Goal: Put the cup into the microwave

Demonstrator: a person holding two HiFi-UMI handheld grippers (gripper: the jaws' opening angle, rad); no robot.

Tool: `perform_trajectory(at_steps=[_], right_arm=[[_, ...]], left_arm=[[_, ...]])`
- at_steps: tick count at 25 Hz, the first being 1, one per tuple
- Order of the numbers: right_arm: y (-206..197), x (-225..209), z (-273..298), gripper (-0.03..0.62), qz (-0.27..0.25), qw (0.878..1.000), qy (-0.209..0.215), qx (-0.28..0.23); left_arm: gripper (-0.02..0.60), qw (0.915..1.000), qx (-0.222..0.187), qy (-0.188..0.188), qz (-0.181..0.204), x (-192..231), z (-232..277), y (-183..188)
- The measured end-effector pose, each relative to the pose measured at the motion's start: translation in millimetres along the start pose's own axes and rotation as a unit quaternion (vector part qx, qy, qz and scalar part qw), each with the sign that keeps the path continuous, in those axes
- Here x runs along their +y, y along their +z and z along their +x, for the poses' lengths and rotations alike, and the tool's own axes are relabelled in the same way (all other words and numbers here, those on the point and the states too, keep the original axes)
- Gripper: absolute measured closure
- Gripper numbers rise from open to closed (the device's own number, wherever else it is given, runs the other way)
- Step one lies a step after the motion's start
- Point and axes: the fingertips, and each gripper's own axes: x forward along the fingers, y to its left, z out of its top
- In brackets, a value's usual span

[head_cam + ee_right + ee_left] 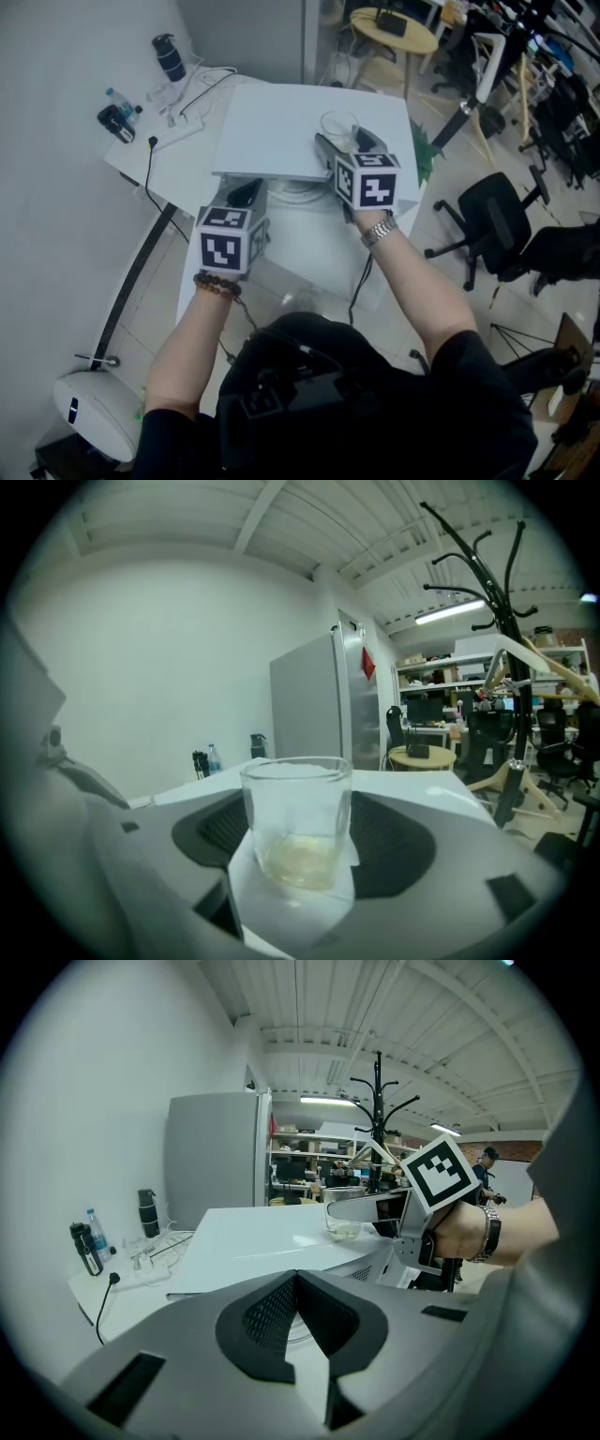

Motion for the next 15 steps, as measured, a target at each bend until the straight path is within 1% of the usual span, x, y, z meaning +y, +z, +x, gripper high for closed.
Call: perform_trajectory(at_steps=[3, 15], right_arm=[[-2.4, 1.8, -7.3, 0.240, 0.000, 1.000, 0.000, -0.002], [-8.5, 18.3, -46.1, 0.241, 0.000, 1.000, 0.007, -0.016]], left_arm=[[0.581, 1.0000, 0.005, -0.002, 0.004, -2.4, -2.8, -4.6], [0.580, 0.9998, 0.003, -0.015, 0.013, -20.8, -17.0, -11.1]])
